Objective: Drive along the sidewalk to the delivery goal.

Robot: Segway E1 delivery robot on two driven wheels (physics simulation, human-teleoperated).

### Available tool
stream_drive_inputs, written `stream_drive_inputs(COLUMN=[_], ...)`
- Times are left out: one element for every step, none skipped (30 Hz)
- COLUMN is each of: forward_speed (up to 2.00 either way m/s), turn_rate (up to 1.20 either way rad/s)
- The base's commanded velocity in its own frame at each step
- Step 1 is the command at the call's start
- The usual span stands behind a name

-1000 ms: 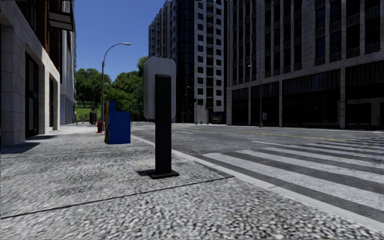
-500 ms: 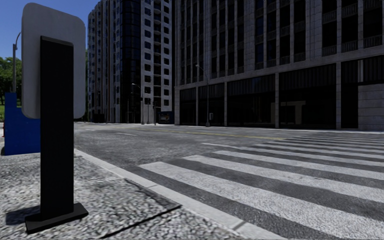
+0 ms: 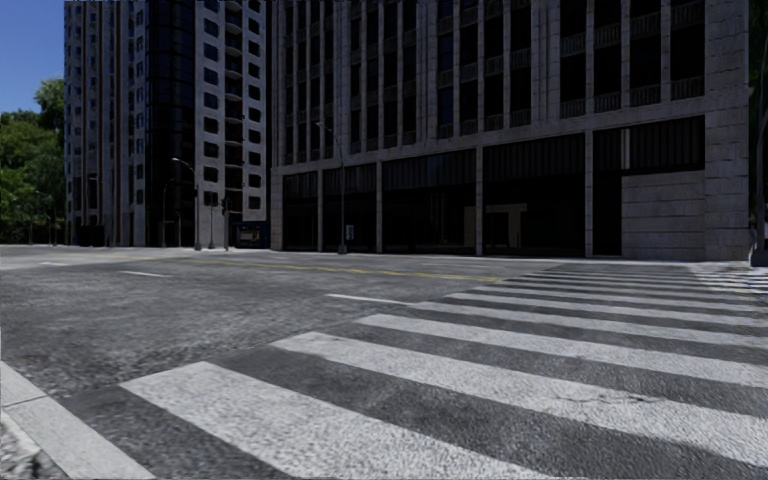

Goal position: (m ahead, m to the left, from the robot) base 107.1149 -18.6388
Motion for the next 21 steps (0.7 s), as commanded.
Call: stream_drive_inputs(forward_speed=[2.0, 2.0, 2.0, 2.0, 2.0, 2.0, 2.0, 2.0, 2.0, 2.0, 2.0, 2.0, 2.0, 2.0, 2.0, 2.0, 2.0, 2.0, 2.0, 2.0, 2.0], turn_rate=[-1.2, -1.2, -1.2, -1.2, -1.2, -1.2, -1.2, -1.2, -1.2, 0.0, 0.0, 0.0, 0.0, 0.0, 0.0, 0.0, 0.0, 0.0, 0.0, 0.0, 0.0])
